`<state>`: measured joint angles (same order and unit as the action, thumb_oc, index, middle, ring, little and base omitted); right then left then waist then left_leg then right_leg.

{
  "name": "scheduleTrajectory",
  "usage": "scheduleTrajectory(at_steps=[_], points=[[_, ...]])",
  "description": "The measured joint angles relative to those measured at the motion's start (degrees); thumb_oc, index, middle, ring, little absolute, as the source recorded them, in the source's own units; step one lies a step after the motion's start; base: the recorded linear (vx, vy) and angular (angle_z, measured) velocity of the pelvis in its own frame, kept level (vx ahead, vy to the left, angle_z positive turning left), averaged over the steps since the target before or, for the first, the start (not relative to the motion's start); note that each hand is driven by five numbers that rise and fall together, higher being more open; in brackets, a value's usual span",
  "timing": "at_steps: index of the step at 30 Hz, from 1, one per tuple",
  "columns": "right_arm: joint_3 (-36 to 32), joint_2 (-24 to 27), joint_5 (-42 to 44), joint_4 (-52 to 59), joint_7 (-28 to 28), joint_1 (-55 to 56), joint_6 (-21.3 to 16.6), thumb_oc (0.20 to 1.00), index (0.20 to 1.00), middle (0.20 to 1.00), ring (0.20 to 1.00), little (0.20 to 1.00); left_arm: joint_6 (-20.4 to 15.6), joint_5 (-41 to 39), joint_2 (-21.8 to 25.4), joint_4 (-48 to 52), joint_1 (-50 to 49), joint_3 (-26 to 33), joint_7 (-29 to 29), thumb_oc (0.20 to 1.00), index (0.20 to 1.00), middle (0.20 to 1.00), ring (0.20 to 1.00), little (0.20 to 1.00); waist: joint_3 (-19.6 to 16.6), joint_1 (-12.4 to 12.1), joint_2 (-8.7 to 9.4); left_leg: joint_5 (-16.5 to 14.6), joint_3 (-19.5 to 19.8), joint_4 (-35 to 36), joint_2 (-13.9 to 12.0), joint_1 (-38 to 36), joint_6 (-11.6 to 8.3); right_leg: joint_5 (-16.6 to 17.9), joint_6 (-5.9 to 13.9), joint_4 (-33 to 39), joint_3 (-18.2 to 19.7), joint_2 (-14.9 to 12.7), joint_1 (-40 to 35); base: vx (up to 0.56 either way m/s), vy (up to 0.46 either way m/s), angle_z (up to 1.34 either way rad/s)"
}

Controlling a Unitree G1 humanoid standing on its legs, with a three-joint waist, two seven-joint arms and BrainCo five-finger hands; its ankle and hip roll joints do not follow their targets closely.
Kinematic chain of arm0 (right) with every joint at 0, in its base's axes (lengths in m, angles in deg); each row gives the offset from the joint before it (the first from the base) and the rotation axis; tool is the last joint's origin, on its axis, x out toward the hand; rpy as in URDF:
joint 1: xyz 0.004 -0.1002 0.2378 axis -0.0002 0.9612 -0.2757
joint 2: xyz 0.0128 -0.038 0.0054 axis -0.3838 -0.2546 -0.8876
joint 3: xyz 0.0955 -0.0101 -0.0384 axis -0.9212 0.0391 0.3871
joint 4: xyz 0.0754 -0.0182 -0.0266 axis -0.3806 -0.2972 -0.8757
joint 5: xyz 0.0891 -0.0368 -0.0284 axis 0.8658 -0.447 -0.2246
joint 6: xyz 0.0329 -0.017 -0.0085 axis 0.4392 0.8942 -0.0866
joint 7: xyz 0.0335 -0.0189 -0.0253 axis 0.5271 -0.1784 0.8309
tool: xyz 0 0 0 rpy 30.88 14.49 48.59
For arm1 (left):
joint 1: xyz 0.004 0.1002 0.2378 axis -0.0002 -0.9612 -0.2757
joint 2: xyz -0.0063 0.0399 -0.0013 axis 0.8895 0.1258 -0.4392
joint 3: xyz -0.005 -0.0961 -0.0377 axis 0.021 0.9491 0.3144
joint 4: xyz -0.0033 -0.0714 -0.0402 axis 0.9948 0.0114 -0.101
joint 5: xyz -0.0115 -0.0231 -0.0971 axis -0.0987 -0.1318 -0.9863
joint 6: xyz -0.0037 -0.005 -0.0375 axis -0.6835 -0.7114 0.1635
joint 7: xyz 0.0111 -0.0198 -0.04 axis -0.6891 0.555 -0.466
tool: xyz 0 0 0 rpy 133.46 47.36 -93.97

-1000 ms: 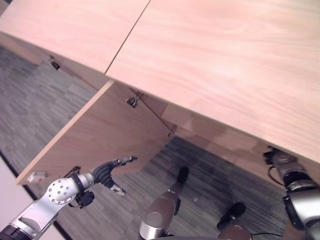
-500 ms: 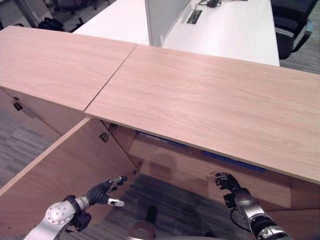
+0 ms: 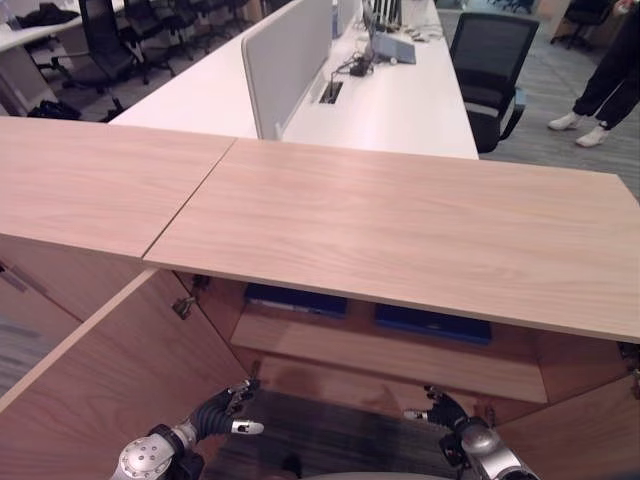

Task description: Put the empty folder in the office cabinet

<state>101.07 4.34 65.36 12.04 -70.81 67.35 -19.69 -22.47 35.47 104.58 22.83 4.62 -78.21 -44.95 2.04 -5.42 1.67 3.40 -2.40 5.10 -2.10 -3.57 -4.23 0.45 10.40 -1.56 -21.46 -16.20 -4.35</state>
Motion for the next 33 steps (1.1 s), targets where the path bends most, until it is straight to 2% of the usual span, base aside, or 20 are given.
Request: scheduleTrajectory(at_steps=[4, 9, 12, 13, 14, 15, 17, 18, 19, 20, 22, 23, 26, 28, 31, 32, 33], points=[[-0.28, -0.69, -0.21, -0.11, 0.01, 2.61, 0.19, 1.000, 1.000, 1.000, 1.000, 1.000, -0.19, -0.42, -4.91, 0.10, 1.14, 0.71, 4.43, 1.000, 1.000, 1.000, 1.000, 1.000, -0.13, 0.28, -0.06, -0.09, -0.11, 0.04, -0.10, -1.06, -0.11, 0.12, -0.04, -0.02, 0.24, 0.00, -0.85, -0.01, -0.005, -0.03], [-0.25, -1.09, -0.19, 0.09, -0.30, 3.65, 0.79, 1.000, 1.000, 1.000, 1.000, 1.000, -0.55, -6.35, -9.79, 1.06, 7.28, 0.53, 10.97, 1.000, 1.000, 1.000, 1.000, 1.000, -0.24, 0.74, 0.31, -0.16, -0.38, 0.01, -0.31, -1.01, -0.26, -0.11, -0.26, -1.42, 0.78, -0.03, 0.09, -0.05, -0.032, -0.03], [-0.16, -1.48, -0.11, 0.30, -0.61, 3.42, 0.80, 1.000, 1.000, 1.000, 1.000, 1.000, -0.99, -9.75, -10.61, 0.88, 11.72, -0.99, 14.84, 1.000, 1.000, 1.000, 1.000, 1.000, -0.02, 1.17, 0.77, 0.06, -0.23, 0.00, -0.48, -0.74, -0.16, -0.59, -0.25, -3.13, 1.81, 0.10, 1.19, -0.18, -0.067, 0.01], [0.76, -1.72, 0.36, 0.57, -2.29, 2.77, 0.68, 1.000, 1.000, 1.000, 1.000, 1.000, -1.75, -12.82, -12.79, -1.79, 16.64, -2.71, 19.26, 1.000, 1.000, 1.000, 1.000, 1.000, 0.29, 2.12, 0.28, 0.40, 0.53, -0.79, -1.12, 1.47, 0.69, -4.04, 2.63, -7.83, 8.01, 2.00, 4.14, -0.09, -0.097, 0.27], [2.13, -1.96, 0.37, 0.60, -2.67, 2.37, 0.72, 1.000, 1.000, 1.000, 1.000, 1.000, -2.68, -14.63, -13.23, -4.27, 20.06, -4.97, 21.03, 1.000, 1.000, 1.000, 1.000, 1.000, 0.26, 2.75, 0.97, 1.15, 1.31, -0.86, -1.25, 2.34, 0.52, -5.62, 1.58, -8.50, 10.35, 3.10, 5.40, -0.07, -0.200, 0.11], [2.44, -2.15, 0.42, 0.70, -3.67, 1.38, 0.47, 1.000, 1.000, 1.000, 1.000, 1.000, -6.59, -17.16, -16.49, -13.92, 21.53, -4.11, 21.66, 1.000, 1.000, 1.000, 1.000, 1.000, 0.37, 3.15, 0.36, 1.50, 1.10, -0.79, -2.40, 2.58, 0.10, -5.08, 0.18, -6.39, 11.52, 5.16, 4.68, -0.03, -0.201, 0.07], [2.54, -2.00, 0.98, 0.84, -4.92, 1.67, 0.28, 1.000, 1.000, 1.000, 1.000, 1.000, -6.23, -19.79, -19.67, -24.85, 22.10, -3.75, 23.62, 1.000, 1.000, 1.000, 1.000, 1.000, 0.44, 3.38, -0.40, 1.55, 2.83, -0.93, -3.63, 3.02, -0.52, -4.41, -1.21, -3.71, 10.74, 7.07, 2.78, -0.02, -0.193, 0.22], [2.28, -1.68, 1.91, 0.76, -5.09, 1.63, -0.23, 1.000, 1.000, 1.000, 1.000, 1.000, -8.53, -19.73, -20.69, -34.34, 20.60, -2.64, 20.80, 1.000, 1.000, 1.000, 1.000, 1.000, 0.73, 3.15, -1.26, 1.84, 3.89, -0.94, -4.30, 3.32, -1.13, -4.41, -1.24, -2.97, 9.91, 7.86, 2.12, 0.00, -0.112, 0.54], [2.37, -1.51, 2.62, 0.79, -5.25, 1.45, -0.43, 1.000, 1.000, 1.000, 1.000, 1.000, -7.52, -20.02, -22.63, -50.50, 22.93, 1.99, 19.99, 1.000, 1.000, 1.000, 1.000, 1.000, 0.92, 3.65, -1.32, 2.25, 4.64, -1.25, -5.09, 2.76, -1.79, -4.15, -1.95, -1.09, 9.71, 9.05, 0.75, 0.01, -0.192, 0.50], [2.87, -1.42, 2.62, 1.22, -5.51, 1.21, -1.02, 1.000, 1.000, 1.000, 1.000, 1.000, -4.35, -20.83, -20.95, -53.40, 20.38, 2.57, 21.69, 1.000, 1.000, 1.000, 1.000, 1.000, 1.19, 3.15, -1.28, 2.06, 5.21, -1.36, -5.74, 3.20, -1.57, -3.94, -3.07, 0.06, 8.93, 9.70, 0.33, 0.02, -0.190, 0.40], [3.41, -0.61, 2.63, 0.90, -5.62, 0.26, -1.59, 1.000, 1.000, 1.000, 1.000, 1.000, -4.13, -21.57, -19.11, -51.69, 19.02, 2.07, 21.43, 1.000, 1.000, 1.000, 1.000, 1.000, 1.73, 2.16, -2.01, 1.63, 5.86, -1.50, -6.64, 4.02, -0.94, -4.27, -3.86, -0.13, 7.87, 10.43, 0.37, 0.01, -0.181, 0.32], [5.41, 0.78, 2.63, 0.62, -5.13, -2.14, -1.60, 1.000, 1.000, 1.000, 1.000, 1.000, -4.84, -22.64, -19.04, -49.07, 21.26, 1.96, 21.42, 1.000, 1.000, 1.000, 1.000, 1.000, 1.98, 1.61, -3.66, 2.15, 6.54, -1.53, -7.09, 4.26, -1.32, -4.14, -3.95, 0.22, 7.02, 11.33, -0.17, -0.04, -0.121, 0.31], [6.02, 1.07, 2.63, 0.94, -5.11, -3.25, -1.98, 1.000, 1.000, 1.000, 1.000, 1.000, -6.50, -23.09, -19.41, -43.11, 21.94, 1.13, 21.15, 1.000, 1.000, 1.000, 1.000, 1.000, 1.11, 1.79, -5.25, 2.80, 7.24, -1.55, -7.16, 4.15, -2.36, -3.38, -3.95, 2.34, 6.25, 11.83, -2.09, -0.07, -0.084, 0.18], [6.23, 1.27, 2.66, 1.21, -5.18, -3.69, -2.24, 1.000, 1.000, 1.000, 1.000, 1.000, -7.58, -23.14, -20.68, -41.56, 23.00, 0.78, 21.17, 1.000, 1.000, 1.000, 1.000, 1.000, 1.22, 1.62, -6.14, 3.50, 7.66, -1.87, -7.05, 4.91, -3.48, -1.49, -3.80, 7.02, 5.01, 12.47, -4.40, -0.13, -0.028, 0.27], [6.20, 2.24, 2.66, 1.12, -5.24, -4.58, -2.26, 1.000, 1.000, 1.000, 1.000, 1.000, -7.47, -23.16, -22.66, -42.32, 24.35, 0.74, 21.26, 1.000, 1.000, 1.000, 1.000, 1.000, 3.01, 1.91, -7.47, 4.29, 7.25, -2.26, -7.19, 6.28, -4.56, -1.61, -4.08, 7.01, 3.01, 12.83, -4.39, -0.15, -0.027, 0.37], [5.87, 2.75, 2.74, 1.99, -5.27, -4.35, -2.12, 1.000, 1.000, 1.000, 1.000, 1.000, -7.99, -22.24, -23.59, -42.73, 21.96, 1.77, 20.40, 1.000, 1.000, 1.000, 1.000, 1.000, 3.55, 0.68, -8.31, 4.39, 7.60, -3.39, -7.07, 7.82, -4.37, -1.47, -3.96, 6.57, 2.58, 13.74, -4.86, -0.31, -0.053, 0.57], [5.47, 3.58, 2.87, 3.55, -5.41, -3.43, -2.11, 1.000, 1.000, 1.000, 1.000, 1.000, -9.61, -21.21, -24.35, -41.40, 18.81, 2.51, 18.96, 1.000, 1.000, 1.000, 1.000, 1.000, 3.59, -0.04, -8.34, 4.39, 7.68, -6.32, -6.26, 10.46, -4.48, -2.09, -3.36, 6.59, 2.60, 14.09, -4.66, -0.17, -0.026, 1.33]])
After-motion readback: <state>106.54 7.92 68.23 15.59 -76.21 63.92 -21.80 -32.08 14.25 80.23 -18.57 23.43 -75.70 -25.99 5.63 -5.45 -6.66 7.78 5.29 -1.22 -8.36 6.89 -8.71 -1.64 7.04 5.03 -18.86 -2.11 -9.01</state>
